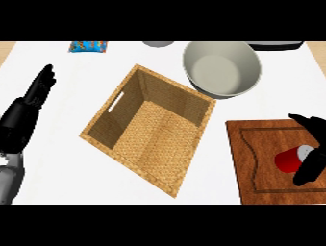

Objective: Pick the can from the cutting board and place it in the basket

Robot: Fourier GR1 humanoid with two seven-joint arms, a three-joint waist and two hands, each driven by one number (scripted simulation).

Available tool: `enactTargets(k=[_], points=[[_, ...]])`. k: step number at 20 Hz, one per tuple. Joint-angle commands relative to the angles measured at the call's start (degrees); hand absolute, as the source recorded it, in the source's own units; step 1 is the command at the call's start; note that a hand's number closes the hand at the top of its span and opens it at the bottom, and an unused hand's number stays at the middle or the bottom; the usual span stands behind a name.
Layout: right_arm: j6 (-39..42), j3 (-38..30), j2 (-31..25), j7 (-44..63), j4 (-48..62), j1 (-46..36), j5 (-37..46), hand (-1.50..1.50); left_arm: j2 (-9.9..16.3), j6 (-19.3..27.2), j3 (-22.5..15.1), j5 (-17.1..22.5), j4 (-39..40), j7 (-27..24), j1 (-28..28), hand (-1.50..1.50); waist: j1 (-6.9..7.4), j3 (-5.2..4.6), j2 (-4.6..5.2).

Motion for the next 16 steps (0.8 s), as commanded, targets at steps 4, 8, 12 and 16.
enactTargets(k=[4, 8, 12, 16], points=[[0.3, -0.5, 6.5, -0.1, 1.4, 1.4, 6.8, -1.50, -3.1, -0.2, 0.2, -3.7, 2.2, -0.6, -0.8, 0.00, 0.03, -0.01, 0.04], [2.7, -3.9, 6.8, -2.5, 3.5, 1.1, 7.5, -1.50, -0.9, -3.6, 4.5, -1.8, 0.8, -2.3, 0.8, 0.00, 0.15, -0.01, 0.03], [2.4, -4.6, 8.9, -1.3, 1.3, 4.3, 10.2, -1.50, -3.1, -3.8, 3.5, -3.1, -0.6, -0.1, 0.6, 0.00, 0.09, -0.01, 0.02], [2.0, -5.1, 6.5, -7.8, 0.6, 9.8, 12.7, -1.50, -3.1, -3.8, 3.5, -3.5, -3.9, 3.4, -0.3, 0.00, -0.13, 0.01, -0.05]])
